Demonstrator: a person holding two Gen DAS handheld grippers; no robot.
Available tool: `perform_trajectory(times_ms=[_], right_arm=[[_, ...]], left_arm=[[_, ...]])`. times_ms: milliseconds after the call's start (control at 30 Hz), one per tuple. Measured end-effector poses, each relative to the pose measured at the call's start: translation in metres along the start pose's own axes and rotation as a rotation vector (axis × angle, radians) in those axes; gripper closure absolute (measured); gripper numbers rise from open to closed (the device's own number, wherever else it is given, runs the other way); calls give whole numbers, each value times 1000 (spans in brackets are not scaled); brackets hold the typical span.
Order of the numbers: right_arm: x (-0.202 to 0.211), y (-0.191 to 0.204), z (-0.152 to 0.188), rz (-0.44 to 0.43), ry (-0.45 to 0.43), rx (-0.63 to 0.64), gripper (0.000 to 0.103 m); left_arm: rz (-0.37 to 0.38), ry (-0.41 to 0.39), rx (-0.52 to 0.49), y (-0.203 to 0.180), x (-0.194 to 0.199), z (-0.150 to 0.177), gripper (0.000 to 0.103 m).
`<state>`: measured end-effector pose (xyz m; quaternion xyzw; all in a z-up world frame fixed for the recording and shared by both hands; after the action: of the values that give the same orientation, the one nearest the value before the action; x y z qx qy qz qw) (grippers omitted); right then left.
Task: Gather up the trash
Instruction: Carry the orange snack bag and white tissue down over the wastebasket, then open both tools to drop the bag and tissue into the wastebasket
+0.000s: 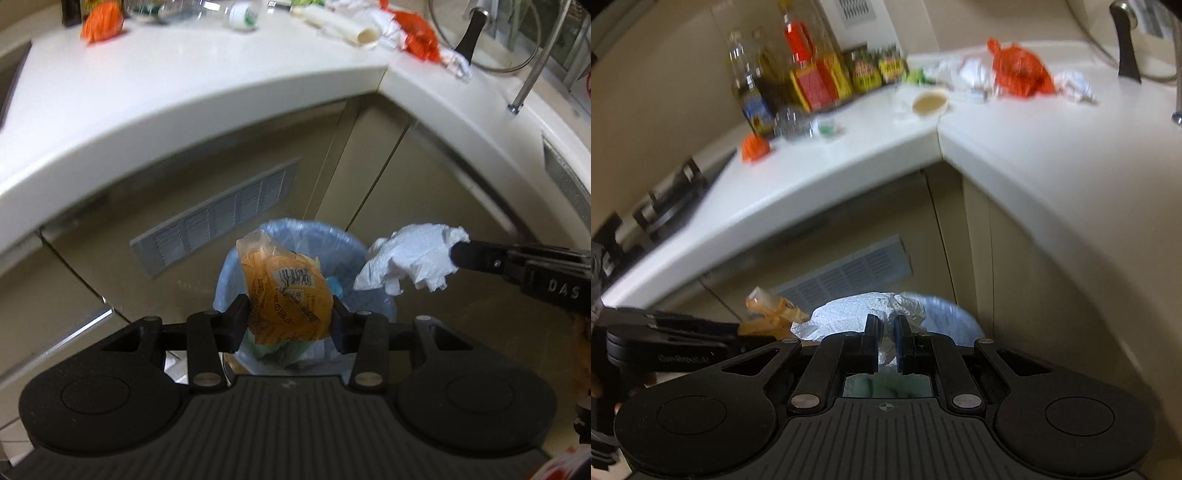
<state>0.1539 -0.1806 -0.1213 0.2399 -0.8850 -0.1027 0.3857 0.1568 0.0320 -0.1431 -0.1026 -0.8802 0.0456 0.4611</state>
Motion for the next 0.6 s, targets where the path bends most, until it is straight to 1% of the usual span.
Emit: perform_trajectory(times_ms=[167, 400, 533, 600], right_arm=[[-33, -8, 20, 16, 91, 7, 94], [-73, -16, 40, 35, 169, 7, 94], [-89, -21, 46, 42, 203, -24, 94], [-99, -24, 48, 37, 246, -49, 94]], left_arm=[[-2, 37, 17, 7, -17, 9, 62], [2, 77, 29, 10, -42, 16, 62], [7, 98, 39, 15, -53, 20, 62], [9, 109, 38, 16, -59, 22, 62]])
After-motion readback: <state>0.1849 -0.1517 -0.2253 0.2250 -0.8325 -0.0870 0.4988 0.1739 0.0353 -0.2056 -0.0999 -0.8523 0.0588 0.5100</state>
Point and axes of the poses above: each gripper's, at about its wrist camera, not at the fingertips, and x roughly against the way its jaws point, y to its left, z to its underside, the point moved 2 cm from there along -x, roughly the way its jaws point, and after that the axes turned 2 degrees about -y, right-handed, at the moved point
